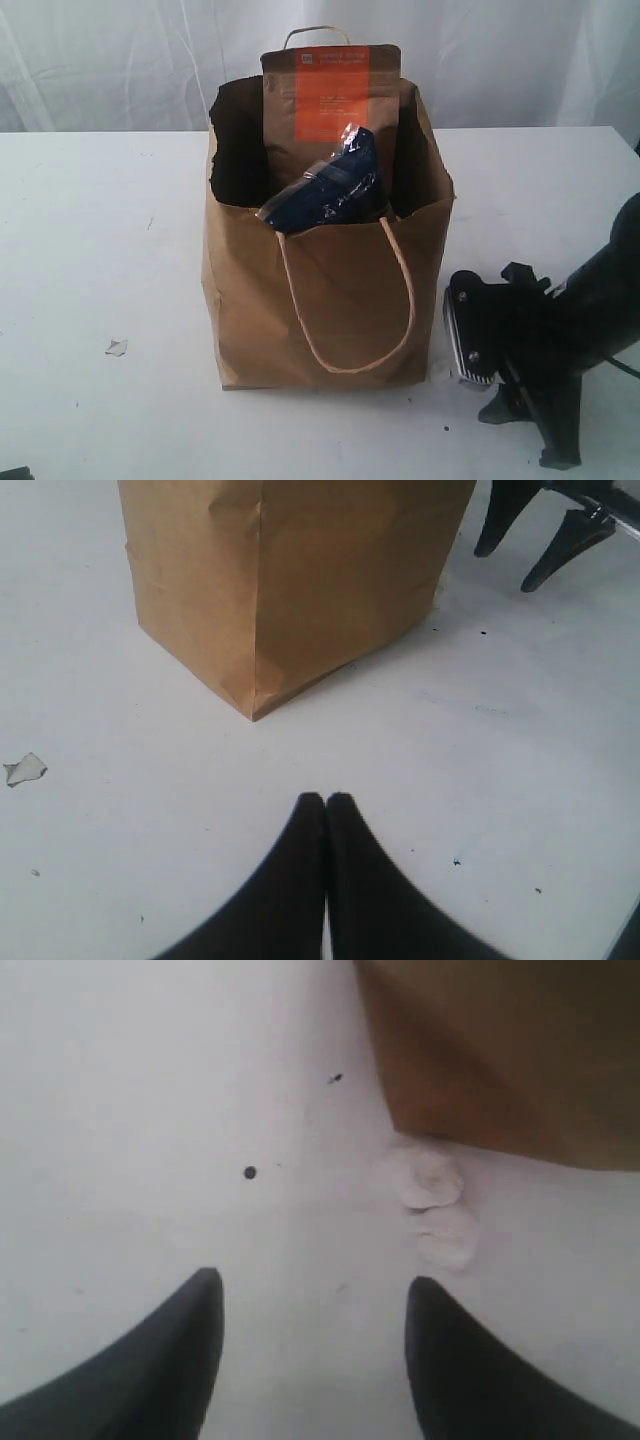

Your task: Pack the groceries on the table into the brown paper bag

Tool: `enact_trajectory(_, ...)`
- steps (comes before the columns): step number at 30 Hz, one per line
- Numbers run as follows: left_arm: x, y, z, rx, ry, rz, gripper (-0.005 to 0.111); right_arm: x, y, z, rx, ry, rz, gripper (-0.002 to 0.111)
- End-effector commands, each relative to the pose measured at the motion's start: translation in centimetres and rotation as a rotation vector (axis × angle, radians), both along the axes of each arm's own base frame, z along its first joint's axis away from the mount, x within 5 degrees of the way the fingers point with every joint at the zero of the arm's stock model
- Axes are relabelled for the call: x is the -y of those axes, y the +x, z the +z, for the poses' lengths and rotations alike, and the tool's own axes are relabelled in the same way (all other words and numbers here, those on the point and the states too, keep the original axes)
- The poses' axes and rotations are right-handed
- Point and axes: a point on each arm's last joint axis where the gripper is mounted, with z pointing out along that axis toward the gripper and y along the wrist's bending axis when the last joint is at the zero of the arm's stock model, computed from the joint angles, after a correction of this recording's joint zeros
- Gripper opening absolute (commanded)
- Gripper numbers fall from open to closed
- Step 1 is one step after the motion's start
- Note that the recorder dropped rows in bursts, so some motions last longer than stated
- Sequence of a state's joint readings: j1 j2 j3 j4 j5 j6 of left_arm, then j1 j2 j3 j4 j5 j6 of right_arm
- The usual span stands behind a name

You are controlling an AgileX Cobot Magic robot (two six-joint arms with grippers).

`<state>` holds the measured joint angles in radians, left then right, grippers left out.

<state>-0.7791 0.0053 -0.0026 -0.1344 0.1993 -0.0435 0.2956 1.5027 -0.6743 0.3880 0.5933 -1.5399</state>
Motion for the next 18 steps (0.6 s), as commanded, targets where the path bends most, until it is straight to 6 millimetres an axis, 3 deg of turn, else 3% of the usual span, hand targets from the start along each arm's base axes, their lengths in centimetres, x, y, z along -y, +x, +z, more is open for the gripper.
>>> enact_trajectory(1, 0.0, 0.0, -0.1, -0.006, -0.004, -0.002, 0.000, 0.2, 1.2, -1.1, 0.071, -0.015, -0.030, 0.052)
enact_trajectory(18, 0.0, 0.0, -0.1, -0.006, -0.004, -0.002, 0.000, -0.6, 3.9, -3.9, 0.002, -0.029, -0.051, 0.052)
